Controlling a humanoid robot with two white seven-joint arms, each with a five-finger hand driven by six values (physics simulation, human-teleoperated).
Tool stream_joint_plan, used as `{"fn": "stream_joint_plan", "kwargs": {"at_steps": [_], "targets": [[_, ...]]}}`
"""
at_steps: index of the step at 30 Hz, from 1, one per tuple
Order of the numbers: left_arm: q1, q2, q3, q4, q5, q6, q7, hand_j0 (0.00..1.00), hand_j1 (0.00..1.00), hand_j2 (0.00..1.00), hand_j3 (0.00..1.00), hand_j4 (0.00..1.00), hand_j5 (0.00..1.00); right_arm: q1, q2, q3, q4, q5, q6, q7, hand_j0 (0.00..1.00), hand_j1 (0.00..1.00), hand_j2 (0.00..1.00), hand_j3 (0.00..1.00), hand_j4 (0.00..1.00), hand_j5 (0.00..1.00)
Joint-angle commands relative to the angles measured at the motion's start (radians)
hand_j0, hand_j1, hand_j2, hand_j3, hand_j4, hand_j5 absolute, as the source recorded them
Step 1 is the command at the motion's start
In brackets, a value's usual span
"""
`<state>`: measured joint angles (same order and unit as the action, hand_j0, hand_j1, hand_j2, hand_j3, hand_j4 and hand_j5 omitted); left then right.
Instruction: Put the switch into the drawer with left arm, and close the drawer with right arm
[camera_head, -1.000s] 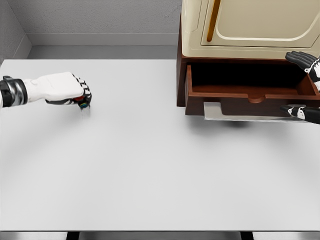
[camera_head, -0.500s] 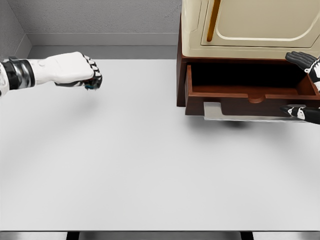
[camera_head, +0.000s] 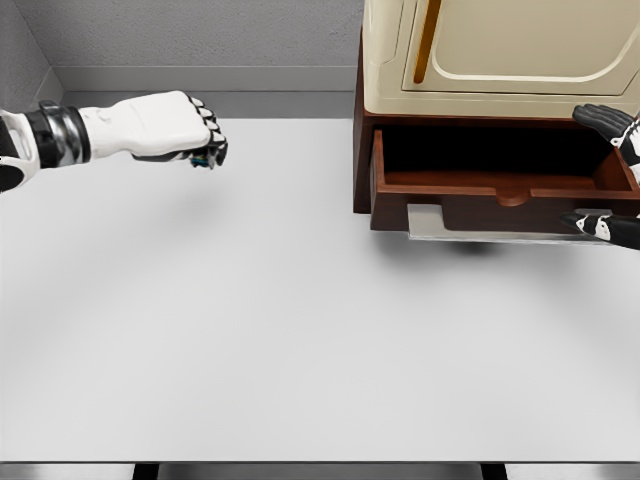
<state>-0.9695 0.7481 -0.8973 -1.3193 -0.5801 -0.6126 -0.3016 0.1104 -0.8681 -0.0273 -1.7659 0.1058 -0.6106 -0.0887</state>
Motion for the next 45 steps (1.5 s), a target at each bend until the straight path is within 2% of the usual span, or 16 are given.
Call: {"fn": "stream_joint_plan", "kwargs": {"at_steps": [1, 12, 23, 35, 45], "targets": [[0.000, -0.007, 0.001, -0.015, 0.005, 0.002, 0.001, 0.47, 0.47, 0.47, 0.47, 0.47, 0.47, 0.000, -0.002, 0.001, 0.000, -0.009, 0.000, 0.000, 1.00, 1.00, 1.00, 1.00, 1.00, 1.00], [-0.032, -0.069, 0.001, -0.044, 0.009, 0.002, -0.001, 0.47, 0.47, 0.47, 0.47, 0.47, 0.47, 0.000, -0.002, 0.000, 0.000, -0.009, 0.000, 0.000, 1.00, 1.00, 1.00, 1.00, 1.00, 1.00], [-0.037, -0.069, 0.012, -0.150, 0.022, 0.002, -0.001, 0.47, 0.47, 0.47, 0.47, 0.47, 0.47, 0.002, -0.002, 0.000, 0.000, -0.009, 0.000, 0.000, 1.00, 1.00, 1.00, 1.00, 1.00, 1.00], [-0.054, -0.138, 0.008, -0.196, 0.020, 0.002, -0.001, 0.47, 0.47, 0.47, 0.47, 0.47, 0.47, 0.002, -0.002, 0.000, 0.000, -0.009, 0.000, 0.000, 1.00, 1.00, 1.00, 1.00, 1.00, 1.00], [-0.057, -0.150, 0.005, -0.256, 0.031, 0.002, -0.001, 0.47, 0.47, 0.47, 0.47, 0.47, 0.47, 0.002, -0.002, 0.000, 0.000, -0.011, 0.000, 0.000, 1.00, 1.00, 1.00, 1.00, 1.00, 1.00]]}}
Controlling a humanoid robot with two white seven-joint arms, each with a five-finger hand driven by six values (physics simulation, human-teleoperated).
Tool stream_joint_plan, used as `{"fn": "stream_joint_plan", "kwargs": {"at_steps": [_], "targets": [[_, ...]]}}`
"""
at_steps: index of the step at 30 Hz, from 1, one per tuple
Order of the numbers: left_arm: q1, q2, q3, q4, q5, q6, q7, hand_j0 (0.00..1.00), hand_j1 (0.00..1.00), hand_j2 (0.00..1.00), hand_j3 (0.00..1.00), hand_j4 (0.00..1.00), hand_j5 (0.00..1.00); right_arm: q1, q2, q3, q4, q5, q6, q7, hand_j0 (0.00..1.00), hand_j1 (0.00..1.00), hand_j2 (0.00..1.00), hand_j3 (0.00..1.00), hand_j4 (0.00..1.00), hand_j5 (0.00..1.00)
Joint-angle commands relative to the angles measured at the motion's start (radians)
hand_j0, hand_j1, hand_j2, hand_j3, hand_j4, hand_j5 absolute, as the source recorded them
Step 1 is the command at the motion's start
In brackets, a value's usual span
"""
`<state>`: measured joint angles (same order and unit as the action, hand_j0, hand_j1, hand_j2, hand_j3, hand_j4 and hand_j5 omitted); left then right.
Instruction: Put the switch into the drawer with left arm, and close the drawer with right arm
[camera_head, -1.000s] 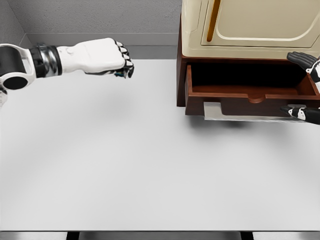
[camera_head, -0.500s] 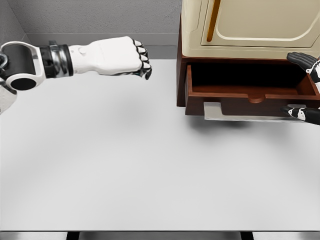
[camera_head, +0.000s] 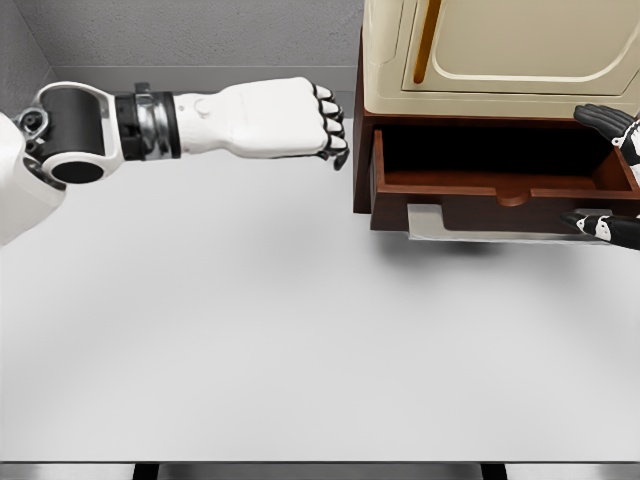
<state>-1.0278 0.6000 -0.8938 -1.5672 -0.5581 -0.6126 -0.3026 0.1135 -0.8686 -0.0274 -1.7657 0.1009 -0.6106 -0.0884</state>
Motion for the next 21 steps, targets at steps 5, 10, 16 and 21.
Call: {"fn": "stream_joint_plan", "kwargs": {"at_steps": [5, 10, 16, 21], "targets": [[-0.017, -0.011, 0.001, -0.016, 0.017, 0.002, 0.000, 0.47, 0.47, 0.47, 0.47, 0.47, 0.47, -0.002, -0.001, 0.000, -0.001, -0.006, 0.000, -0.001, 1.00, 1.00, 1.00, 1.00, 1.00, 1.00], [-0.034, -0.051, 0.001, -0.014, 0.018, 0.002, 0.002, 0.48, 0.48, 0.48, 0.48, 0.48, 0.48, -0.002, -0.001, 0.000, 0.000, -0.006, 0.000, -0.001, 1.00, 1.00, 1.00, 1.00, 1.00, 1.00], [-0.051, -0.091, 0.000, -0.014, 0.018, 0.002, 0.000, 0.48, 0.48, 0.48, 0.48, 0.48, 0.48, 0.000, -0.001, 0.000, 0.000, -0.010, 0.000, -0.001, 1.00, 1.00, 1.00, 1.00, 1.00, 1.00], [-0.061, -0.123, -0.007, -0.011, 0.015, 0.002, 0.000, 0.48, 0.48, 0.48, 0.48, 0.48, 0.48, 0.000, -0.001, 0.000, 0.000, -0.010, 0.000, -0.001, 1.00, 1.00, 1.00, 1.00, 1.00, 1.00]]}}
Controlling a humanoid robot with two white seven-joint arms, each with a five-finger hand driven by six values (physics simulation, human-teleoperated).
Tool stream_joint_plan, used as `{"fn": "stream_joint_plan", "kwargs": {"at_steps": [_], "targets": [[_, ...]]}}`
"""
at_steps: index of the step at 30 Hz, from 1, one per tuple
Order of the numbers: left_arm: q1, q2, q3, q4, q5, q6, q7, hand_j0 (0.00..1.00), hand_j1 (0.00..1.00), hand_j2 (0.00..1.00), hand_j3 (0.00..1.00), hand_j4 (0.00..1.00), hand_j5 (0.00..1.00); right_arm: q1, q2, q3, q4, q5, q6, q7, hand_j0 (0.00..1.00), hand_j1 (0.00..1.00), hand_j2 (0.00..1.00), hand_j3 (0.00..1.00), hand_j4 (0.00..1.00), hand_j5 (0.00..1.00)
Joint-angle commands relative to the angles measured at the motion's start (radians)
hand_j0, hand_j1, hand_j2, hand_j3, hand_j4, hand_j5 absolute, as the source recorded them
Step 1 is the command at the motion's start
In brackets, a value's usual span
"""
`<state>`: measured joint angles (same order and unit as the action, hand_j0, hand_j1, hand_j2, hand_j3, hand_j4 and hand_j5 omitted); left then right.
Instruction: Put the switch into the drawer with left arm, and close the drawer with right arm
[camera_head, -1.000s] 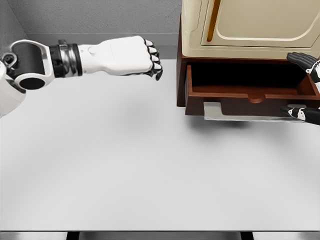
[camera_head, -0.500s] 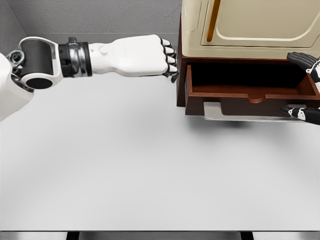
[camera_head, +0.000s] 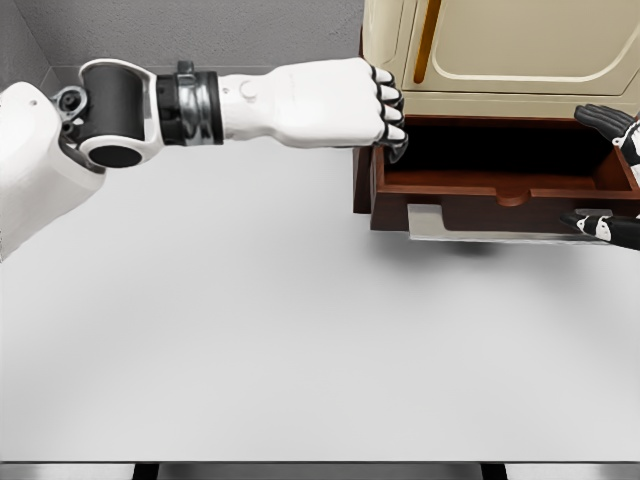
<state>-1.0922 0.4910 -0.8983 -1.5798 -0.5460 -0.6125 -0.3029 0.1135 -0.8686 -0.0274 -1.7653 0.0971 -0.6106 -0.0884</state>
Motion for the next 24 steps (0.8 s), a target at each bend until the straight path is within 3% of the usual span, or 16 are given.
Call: {"fn": "stream_joint_plan", "kwargs": {"at_steps": [1, 24], "targets": [[-0.002, -0.018, -0.002, 0.001, 0.003, 0.002, 0.001, 0.48, 0.48, 0.48, 0.48, 0.48, 0.48, 0.000, -0.001, 0.000, 0.000, -0.007, 0.000, -0.001, 1.00, 1.00, 1.00, 1.00, 1.00, 1.00], [-0.035, -0.129, -0.027, 0.047, -0.005, 0.002, 0.001, 0.48, 0.48, 0.48, 0.48, 0.48, 0.48, 0.005, -0.001, -0.002, 0.000, -0.007, 0.000, -0.001, 1.00, 1.00, 1.00, 1.00, 1.00, 1.00]]}}
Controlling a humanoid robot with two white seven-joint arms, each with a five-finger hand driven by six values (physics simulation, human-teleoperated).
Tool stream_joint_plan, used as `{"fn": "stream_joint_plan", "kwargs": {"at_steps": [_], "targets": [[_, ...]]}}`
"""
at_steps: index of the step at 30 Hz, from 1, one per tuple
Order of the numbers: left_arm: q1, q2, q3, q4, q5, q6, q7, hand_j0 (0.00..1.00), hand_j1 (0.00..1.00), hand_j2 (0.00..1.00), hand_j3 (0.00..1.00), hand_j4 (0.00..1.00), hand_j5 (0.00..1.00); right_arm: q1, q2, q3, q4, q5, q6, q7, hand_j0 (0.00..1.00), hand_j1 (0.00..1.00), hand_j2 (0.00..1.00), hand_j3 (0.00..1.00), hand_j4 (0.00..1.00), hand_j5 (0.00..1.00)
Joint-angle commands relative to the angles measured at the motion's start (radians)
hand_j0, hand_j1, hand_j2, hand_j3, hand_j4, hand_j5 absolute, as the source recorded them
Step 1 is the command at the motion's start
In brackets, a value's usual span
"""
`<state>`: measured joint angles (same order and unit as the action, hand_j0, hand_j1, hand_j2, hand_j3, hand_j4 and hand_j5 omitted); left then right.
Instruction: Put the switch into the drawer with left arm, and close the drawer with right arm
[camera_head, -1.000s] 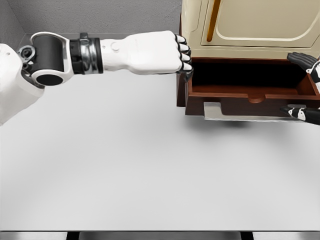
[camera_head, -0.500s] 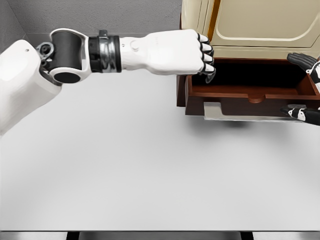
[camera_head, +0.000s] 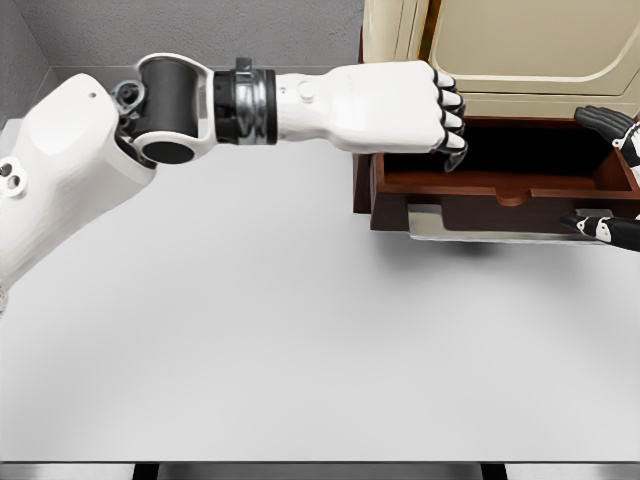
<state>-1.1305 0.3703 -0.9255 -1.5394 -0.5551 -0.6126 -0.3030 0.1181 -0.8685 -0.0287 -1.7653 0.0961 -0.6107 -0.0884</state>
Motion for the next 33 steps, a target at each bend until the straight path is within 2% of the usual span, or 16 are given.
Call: {"fn": "stream_joint_plan", "kwargs": {"at_steps": [1, 13, 16, 17, 19, 20, 31, 33], "targets": [[0.000, -0.016, 0.001, 0.012, 0.003, 0.002, 0.001, 0.48, 0.48, 0.48, 0.48, 0.48, 0.48, 0.000, -0.001, 0.000, 0.000, -0.006, 0.000, -0.001, 1.00, 1.00, 1.00, 1.00, 1.00, 1.00], [-0.011, -0.040, -0.001, 0.053, 0.000, 0.002, -0.002, 0.49, 0.49, 0.49, 0.49, 0.49, 0.49, 0.002, -0.001, 0.000, 0.000, -0.006, 0.000, -0.001, 1.00, 1.00, 1.00, 1.00, 1.00, 1.00], [-0.011, -0.042, -0.006, 0.062, 0.001, 0.002, -0.002, 0.52, 0.52, 0.52, 0.52, 0.52, 0.52, 0.002, -0.001, 0.000, 0.000, -0.006, 0.000, -0.001, 1.00, 1.00, 1.00, 1.00, 1.00, 1.00], [-0.011, -0.047, -0.007, 0.064, 0.001, 0.002, -0.004, 0.62, 0.62, 0.62, 0.62, 0.62, 0.62, 0.002, -0.001, 0.000, 0.000, -0.006, 0.000, -0.001, 1.00, 1.00, 1.00, 1.00, 1.00, 1.00], [-0.012, -0.053, -0.007, 0.068, 0.004, 0.002, -0.002, 0.93, 0.93, 0.93, 0.93, 0.93, 0.93, 0.002, -0.001, 0.000, 0.000, -0.006, 0.000, -0.001, 1.00, 1.00, 1.00, 1.00, 1.00, 1.00], [-0.018, -0.063, -0.006, 0.068, 0.004, 0.002, -0.002, 1.00, 1.00, 1.00, 1.00, 1.00, 1.00, 0.002, -0.001, 0.000, 0.000, -0.006, 0.000, -0.001, 1.00, 1.00, 1.00, 1.00, 1.00, 1.00], [-0.023, -0.071, -0.006, 0.077, 0.003, 0.002, -0.004, 1.00, 1.00, 1.00, 1.00, 1.00, 1.00, 0.002, -0.001, 0.000, 0.000, -0.006, 0.000, -0.001, 1.00, 1.00, 1.00, 1.00, 1.00, 1.00], [-0.032, -0.100, -0.006, 0.091, 0.003, 0.002, -0.004, 1.00, 1.00, 1.00, 1.00, 1.00, 1.00, 0.002, -0.001, 0.000, 0.000, -0.006, 0.000, -0.001, 1.00, 1.00, 1.00, 1.00, 1.00, 1.00]]}}
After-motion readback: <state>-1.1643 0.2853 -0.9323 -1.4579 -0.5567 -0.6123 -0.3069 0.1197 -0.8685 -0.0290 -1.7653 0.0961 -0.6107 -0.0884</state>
